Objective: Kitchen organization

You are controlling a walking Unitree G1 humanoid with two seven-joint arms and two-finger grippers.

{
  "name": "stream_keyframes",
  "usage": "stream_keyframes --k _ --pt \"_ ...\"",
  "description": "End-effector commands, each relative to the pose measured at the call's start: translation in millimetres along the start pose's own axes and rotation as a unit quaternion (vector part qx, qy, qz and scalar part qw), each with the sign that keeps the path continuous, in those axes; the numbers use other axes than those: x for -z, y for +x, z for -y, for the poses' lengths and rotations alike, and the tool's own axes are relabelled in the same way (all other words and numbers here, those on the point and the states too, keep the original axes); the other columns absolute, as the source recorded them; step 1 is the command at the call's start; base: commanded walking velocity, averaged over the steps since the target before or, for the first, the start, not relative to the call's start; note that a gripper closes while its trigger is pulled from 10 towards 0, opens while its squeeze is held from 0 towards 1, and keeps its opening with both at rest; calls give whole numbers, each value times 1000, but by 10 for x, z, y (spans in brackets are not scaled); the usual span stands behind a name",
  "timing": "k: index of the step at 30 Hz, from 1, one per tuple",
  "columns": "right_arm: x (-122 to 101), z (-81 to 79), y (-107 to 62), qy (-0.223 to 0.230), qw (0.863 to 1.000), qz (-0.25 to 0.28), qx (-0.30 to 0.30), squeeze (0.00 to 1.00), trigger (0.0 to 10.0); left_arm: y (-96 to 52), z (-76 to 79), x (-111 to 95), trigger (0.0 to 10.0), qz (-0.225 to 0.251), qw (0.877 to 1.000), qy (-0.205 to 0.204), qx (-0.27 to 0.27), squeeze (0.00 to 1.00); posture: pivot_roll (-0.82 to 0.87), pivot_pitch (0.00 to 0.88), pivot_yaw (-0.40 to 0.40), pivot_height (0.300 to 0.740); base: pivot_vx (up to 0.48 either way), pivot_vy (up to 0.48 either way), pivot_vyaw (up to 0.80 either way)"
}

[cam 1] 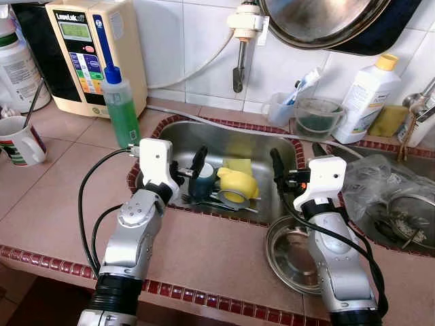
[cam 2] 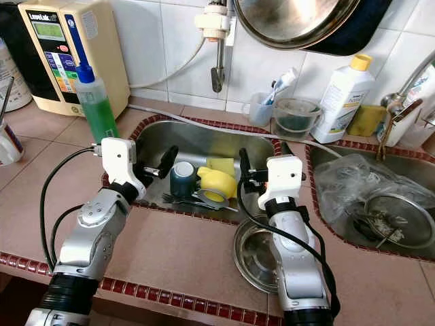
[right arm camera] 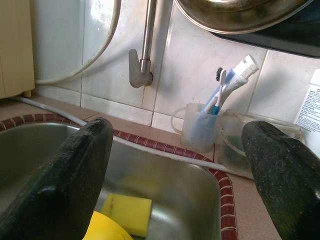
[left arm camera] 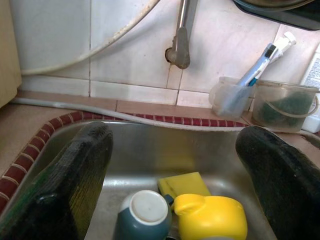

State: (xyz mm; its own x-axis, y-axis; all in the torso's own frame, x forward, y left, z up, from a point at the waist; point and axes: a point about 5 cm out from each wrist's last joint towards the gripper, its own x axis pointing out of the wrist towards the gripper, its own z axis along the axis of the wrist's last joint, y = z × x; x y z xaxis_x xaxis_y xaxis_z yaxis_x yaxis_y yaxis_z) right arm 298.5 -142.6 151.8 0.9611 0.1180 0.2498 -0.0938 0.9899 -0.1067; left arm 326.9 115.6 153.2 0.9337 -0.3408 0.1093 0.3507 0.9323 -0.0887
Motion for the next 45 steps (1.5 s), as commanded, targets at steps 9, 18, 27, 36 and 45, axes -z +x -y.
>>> stream_keyframes --k 9,18,27,36,45 --pt "-35 -2 -9 -4 1000 9 0 0 10000 -5 31 -58 10000 1 1000 2 12 0 -32 0 -9 740 -290 0 0" --pt "-30 -25 11 -9 1000 10 -5 0 10000 -6 31 -112 10000 14 1000 5 19 0 -25 0 -9 740 -140 0 0" --pt "-34 -60 29 -18 1000 15 -17 0 10000 -19 38 -148 10000 25 999 16 36 0 -18 0 -11 740 0 0 0" --pt "-18 -66 37 -20 999 14 -22 0 10000 -52 73 -148 10000 32 997 38 59 0 -16 0 -15 740 0 0 0" --pt "-1 -84 38 -21 999 11 -26 0 10000 -47 94 -143 10000 31 996 34 70 0 -19 0 -13 740 0 -140 0"
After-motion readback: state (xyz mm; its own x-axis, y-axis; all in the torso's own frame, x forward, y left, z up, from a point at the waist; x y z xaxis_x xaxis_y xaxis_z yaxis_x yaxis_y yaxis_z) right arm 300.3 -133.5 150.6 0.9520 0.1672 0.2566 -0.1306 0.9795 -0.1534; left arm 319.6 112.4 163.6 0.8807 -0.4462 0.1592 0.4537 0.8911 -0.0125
